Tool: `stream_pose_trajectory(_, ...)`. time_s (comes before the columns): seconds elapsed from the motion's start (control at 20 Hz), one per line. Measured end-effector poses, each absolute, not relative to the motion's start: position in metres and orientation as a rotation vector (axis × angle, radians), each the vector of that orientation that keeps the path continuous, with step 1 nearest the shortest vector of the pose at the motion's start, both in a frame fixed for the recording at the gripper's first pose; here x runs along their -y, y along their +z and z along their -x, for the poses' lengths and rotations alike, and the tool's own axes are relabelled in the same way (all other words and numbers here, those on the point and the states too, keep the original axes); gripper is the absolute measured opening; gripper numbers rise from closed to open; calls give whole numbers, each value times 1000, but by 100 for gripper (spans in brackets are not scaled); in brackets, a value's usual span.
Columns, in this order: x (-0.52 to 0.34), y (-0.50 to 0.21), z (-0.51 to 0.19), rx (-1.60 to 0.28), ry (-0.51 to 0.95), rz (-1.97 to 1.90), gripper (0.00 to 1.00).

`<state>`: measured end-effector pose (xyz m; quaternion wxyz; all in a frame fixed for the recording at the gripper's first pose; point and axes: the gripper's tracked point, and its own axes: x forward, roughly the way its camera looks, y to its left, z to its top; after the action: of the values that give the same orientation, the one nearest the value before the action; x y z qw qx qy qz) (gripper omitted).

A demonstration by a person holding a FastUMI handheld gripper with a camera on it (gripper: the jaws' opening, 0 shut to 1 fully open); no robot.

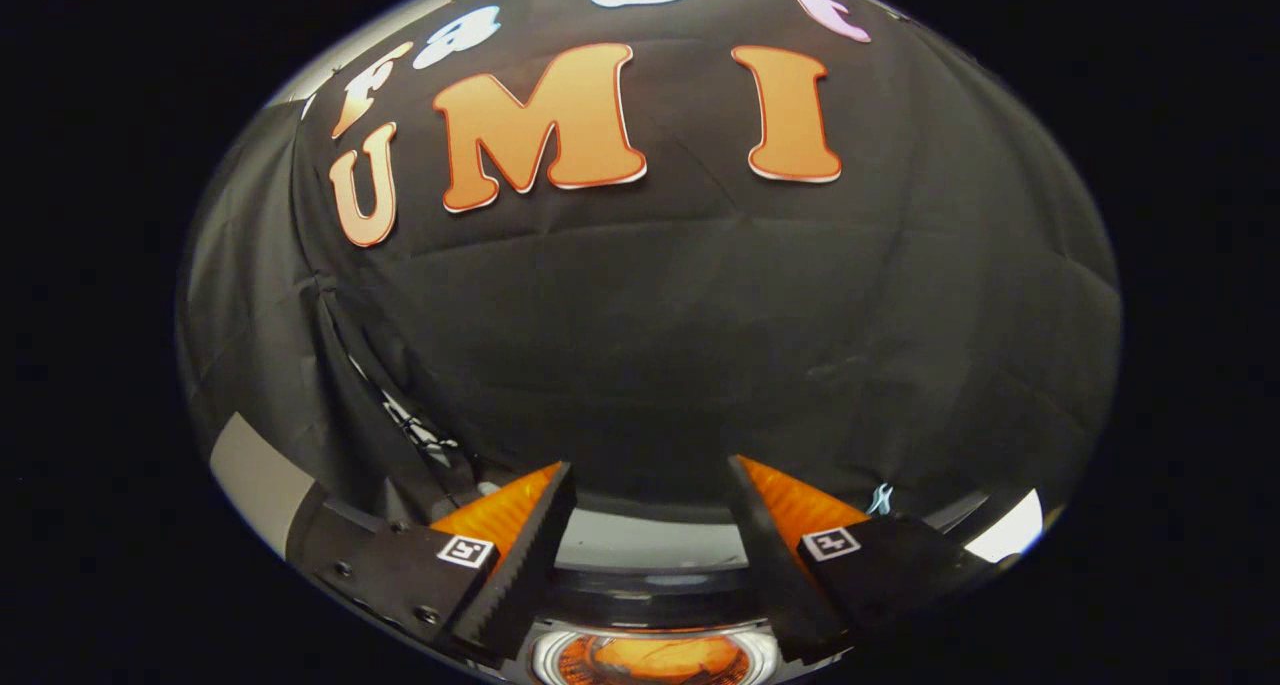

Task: Put the clothes into the washing machine and then close the washing machine lid.

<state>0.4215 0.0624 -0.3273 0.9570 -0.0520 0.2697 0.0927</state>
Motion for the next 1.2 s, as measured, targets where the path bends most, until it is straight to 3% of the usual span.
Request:
stream_pose_trajectory(0.7, -48, -320, -317, -533, 221, 86, 97)
stream_pose_trajectory(1.2, -12, -379, -224, -666, 171, 39, 97)
